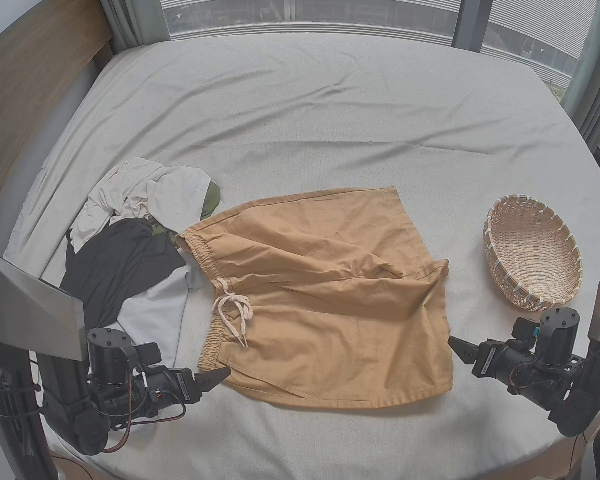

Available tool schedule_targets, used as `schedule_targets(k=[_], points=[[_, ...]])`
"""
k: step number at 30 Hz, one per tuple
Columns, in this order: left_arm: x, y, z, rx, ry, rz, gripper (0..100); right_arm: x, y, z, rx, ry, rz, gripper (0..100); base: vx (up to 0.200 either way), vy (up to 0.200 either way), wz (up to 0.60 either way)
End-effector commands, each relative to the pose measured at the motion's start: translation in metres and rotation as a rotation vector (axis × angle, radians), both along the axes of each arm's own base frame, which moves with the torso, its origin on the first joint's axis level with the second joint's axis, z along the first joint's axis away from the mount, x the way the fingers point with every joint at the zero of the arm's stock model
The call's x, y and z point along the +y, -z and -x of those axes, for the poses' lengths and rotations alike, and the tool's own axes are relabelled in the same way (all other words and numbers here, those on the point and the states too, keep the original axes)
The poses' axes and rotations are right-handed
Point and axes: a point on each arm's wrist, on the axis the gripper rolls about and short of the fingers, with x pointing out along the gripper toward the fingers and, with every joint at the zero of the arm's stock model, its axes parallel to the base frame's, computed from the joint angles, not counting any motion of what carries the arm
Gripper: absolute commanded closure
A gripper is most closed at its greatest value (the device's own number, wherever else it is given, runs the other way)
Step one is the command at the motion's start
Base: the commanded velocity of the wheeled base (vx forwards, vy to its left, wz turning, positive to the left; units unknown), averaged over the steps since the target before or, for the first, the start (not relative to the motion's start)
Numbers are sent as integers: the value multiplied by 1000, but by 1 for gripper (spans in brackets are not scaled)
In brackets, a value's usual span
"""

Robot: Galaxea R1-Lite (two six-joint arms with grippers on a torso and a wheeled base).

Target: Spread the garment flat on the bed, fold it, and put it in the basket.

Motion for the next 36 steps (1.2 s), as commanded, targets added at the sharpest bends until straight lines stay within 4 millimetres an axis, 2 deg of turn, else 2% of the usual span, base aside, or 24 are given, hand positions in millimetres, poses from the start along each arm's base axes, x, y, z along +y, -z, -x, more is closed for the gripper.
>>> schedule_targets(k=[1,5,6,17,20,23,26,32,36], points=[[-3,7,-10,0,-6,7,0,0,0,-1,0,-1,0,0,0,0,0],[-5,8,-17,-16,-37,12,0,1,1,-1,-1,-3,-1,0,0,0,0],[-6,9,-19,-17,-39,13,100,1,0,-2,-4,-3,-2,0,0,0,0],[-10,15,-28,-27,-35,17,100,0,0,-1,-1,0,-1,0,0,0,0],[-5,6,-24,-41,-45,20,100,0,1,0,3,2,1,0,0,0,0],[7,-11,-11,-57,-68,25,100,0,3,3,21,-5,4,0,0,0,0],[15,-19,0,-57,-88,20,100,2,4,4,33,-8,-12,0,0,0,0],[34,-19,2,-63,-136,-26,100,9,17,5,111,-32,-57,0,0,0,0],[38,-17,3,-57,-144,-38,100,14,23,6,145,-38,-77,0,0,0,0]])
